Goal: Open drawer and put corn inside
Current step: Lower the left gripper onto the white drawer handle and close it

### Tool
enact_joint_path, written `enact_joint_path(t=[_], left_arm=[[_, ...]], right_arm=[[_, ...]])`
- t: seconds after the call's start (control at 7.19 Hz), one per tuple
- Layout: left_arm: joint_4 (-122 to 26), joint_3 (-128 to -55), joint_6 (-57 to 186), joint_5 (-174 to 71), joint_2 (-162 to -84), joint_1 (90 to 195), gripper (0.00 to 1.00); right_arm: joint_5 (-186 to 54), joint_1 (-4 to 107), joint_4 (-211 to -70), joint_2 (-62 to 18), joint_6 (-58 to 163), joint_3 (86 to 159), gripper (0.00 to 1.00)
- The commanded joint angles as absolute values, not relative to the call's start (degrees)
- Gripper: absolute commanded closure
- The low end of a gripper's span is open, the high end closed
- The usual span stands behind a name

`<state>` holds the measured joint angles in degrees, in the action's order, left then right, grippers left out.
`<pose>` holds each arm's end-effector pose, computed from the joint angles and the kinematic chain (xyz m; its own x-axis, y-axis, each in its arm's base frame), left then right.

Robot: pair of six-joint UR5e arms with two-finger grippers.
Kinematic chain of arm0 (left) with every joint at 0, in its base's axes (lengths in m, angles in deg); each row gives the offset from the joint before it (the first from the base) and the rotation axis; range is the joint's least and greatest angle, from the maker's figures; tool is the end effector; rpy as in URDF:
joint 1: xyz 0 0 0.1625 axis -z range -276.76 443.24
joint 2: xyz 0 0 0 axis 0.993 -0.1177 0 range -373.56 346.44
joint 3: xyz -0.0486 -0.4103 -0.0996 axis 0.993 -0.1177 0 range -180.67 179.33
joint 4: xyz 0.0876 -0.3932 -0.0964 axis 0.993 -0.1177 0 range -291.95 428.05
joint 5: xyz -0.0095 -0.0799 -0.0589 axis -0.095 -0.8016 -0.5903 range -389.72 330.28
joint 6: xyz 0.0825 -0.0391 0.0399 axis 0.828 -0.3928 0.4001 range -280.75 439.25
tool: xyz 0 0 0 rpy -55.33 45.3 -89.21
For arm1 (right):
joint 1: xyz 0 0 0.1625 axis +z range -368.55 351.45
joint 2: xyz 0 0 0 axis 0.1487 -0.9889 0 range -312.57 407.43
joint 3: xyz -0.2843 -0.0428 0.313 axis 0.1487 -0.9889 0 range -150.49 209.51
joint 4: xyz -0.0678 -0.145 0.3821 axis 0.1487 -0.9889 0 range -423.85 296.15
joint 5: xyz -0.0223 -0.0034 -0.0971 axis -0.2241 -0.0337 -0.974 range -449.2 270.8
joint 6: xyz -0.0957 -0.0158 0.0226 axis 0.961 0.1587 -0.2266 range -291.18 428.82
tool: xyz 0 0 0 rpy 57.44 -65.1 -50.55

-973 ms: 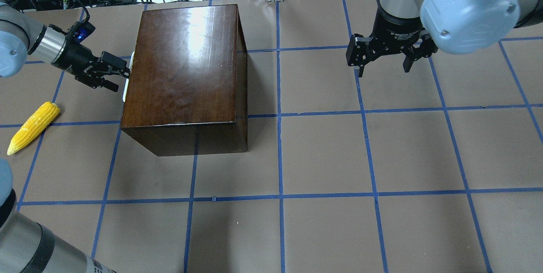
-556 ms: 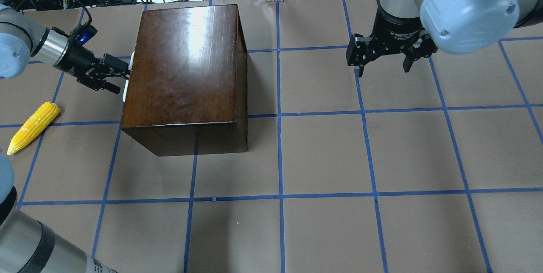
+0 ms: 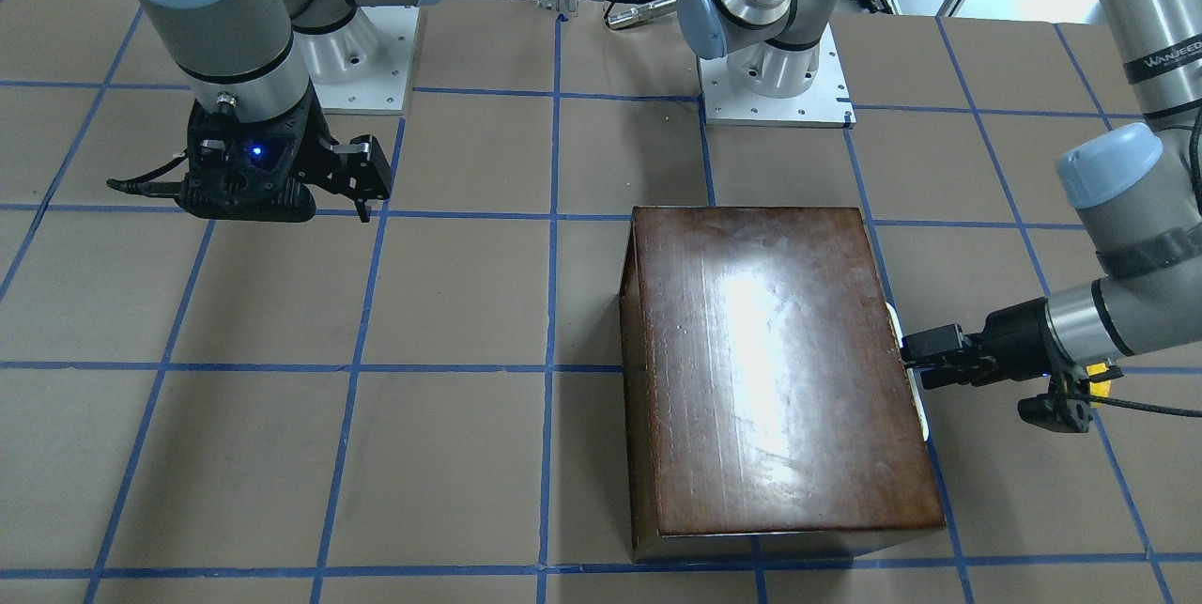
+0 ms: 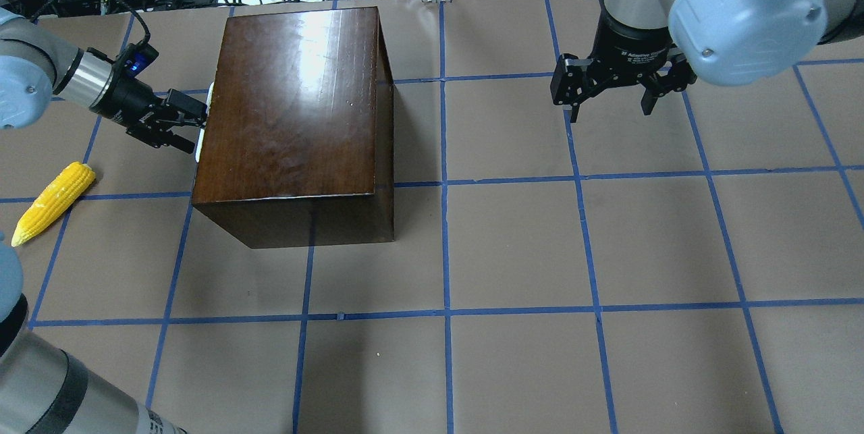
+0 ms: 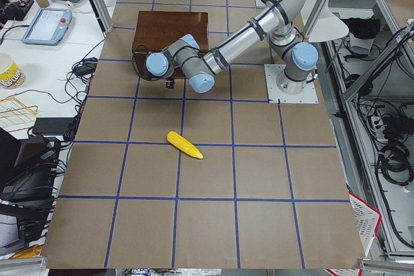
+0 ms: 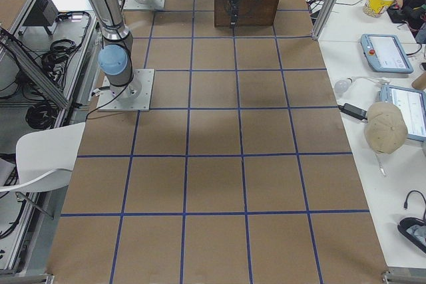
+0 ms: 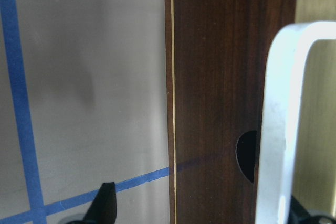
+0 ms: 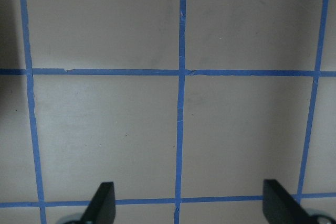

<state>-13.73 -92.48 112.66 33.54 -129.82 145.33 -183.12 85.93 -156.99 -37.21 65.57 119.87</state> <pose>0.1224 -0.6115 0.2416 -0.8414 -0.0039 0.5404 0.0276 0.9984 0.0502 0.1672 -0.5136 0.4428 -0.9972 -0.0244 0.0708 -0.0216 0.9989 0.0410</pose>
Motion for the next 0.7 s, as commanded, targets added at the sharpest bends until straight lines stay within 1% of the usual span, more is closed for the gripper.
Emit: enact_joint_path(t=[0.0,0.56], left_arm=[[-13.6,-92.1,112.8,33.7,-130.0,145.3,0.0],[-12.8,-91.6,112.9,34.3,-130.4,144.8,0.0]], right_arm=[[-183.2,85.9,-157.0,-37.2,65.6,119.9,0.0],[-183.2,85.9,-156.9,-37.2,65.6,119.9,0.0]])
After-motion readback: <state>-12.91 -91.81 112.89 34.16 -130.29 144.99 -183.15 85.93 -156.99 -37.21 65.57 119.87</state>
